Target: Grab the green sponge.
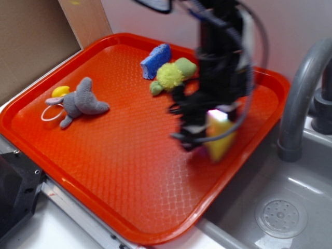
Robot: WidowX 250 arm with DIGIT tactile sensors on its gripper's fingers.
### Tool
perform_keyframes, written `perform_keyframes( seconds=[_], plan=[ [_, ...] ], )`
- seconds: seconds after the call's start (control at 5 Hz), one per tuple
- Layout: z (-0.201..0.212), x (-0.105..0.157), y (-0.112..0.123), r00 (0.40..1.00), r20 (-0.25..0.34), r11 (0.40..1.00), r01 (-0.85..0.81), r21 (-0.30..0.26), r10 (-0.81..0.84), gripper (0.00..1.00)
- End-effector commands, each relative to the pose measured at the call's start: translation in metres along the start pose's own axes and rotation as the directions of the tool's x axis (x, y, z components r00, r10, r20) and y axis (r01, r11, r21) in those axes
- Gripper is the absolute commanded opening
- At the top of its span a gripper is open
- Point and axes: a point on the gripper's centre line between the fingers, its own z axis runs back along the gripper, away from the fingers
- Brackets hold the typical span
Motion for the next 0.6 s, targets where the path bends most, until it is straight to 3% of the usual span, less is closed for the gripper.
perform_keyframes(
  seconds=[0.0, 0.2, 0.4],
  plan=[
    [0.082, -0.040, -0.041, 0.839, -0.147, 0.849, -0.498, 0.179, 0.523, 0.00],
    [0.105, -0.057, -0.062, 0.661, -0.174, 0.683, -0.691, 0.237, 0.730, 0.00],
    [0.124, -0.065, -0.075, 0.480, -0.078, 0.486, -0.850, 0.206, 0.874, 0.00]
  ],
)
